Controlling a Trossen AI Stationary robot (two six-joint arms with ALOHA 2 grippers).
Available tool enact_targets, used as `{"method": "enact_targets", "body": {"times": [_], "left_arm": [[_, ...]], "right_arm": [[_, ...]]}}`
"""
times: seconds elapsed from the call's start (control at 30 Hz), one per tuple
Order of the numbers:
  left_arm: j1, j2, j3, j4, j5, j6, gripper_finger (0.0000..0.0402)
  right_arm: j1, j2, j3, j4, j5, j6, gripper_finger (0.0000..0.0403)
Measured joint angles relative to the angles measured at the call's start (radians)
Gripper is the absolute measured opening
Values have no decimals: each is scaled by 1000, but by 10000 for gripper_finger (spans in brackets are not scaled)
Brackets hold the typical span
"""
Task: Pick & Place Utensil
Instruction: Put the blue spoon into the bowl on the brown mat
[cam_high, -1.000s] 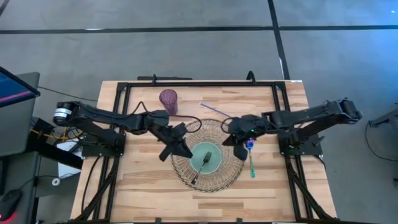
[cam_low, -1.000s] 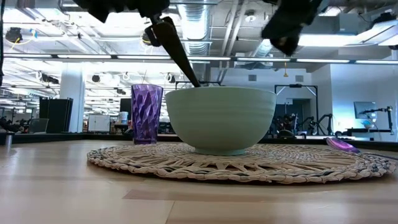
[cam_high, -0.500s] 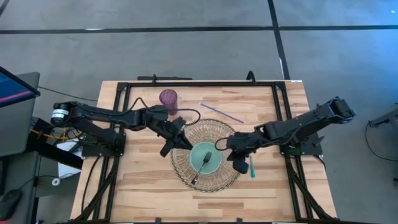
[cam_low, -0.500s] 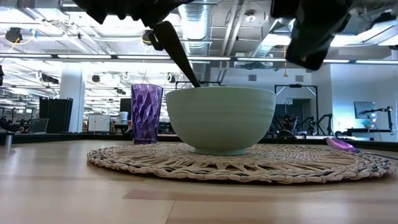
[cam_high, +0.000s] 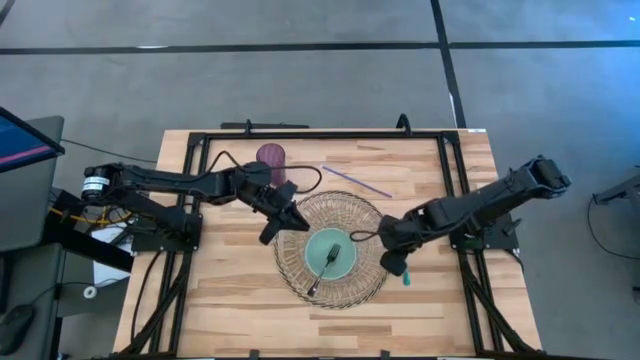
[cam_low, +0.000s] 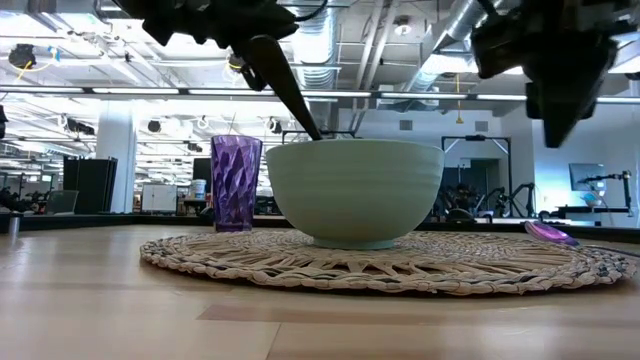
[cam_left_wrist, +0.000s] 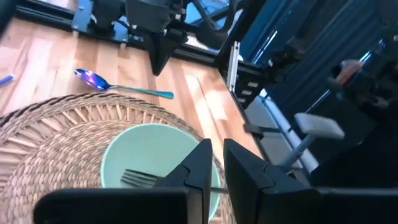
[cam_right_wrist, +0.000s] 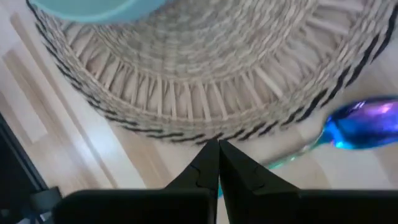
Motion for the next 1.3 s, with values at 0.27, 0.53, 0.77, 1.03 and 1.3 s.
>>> {"method": "enact_targets", "body": {"times": [0.27, 0.53, 0.77, 1.03, 1.3], "left_arm": [[0, -78, 0, -163, -201, 112, 42], [0, -207, 0, -304, -361, 151, 21], [-1, -287, 0, -347, -364, 187, 6], [-1, -383, -154, -296, -367, 187, 8], [-1, -533, -370, -103, -367, 155, 11]], "right_arm": [[84, 1, -1, -125, 64, 175, 75], [137, 2, -96, -118, 114, 503, 124], [156, 3, -200, -24, 155, 633, 133], [152, 31, -246, 44, 184, 637, 125], [152, 147, -246, 115, 183, 622, 128]]}}
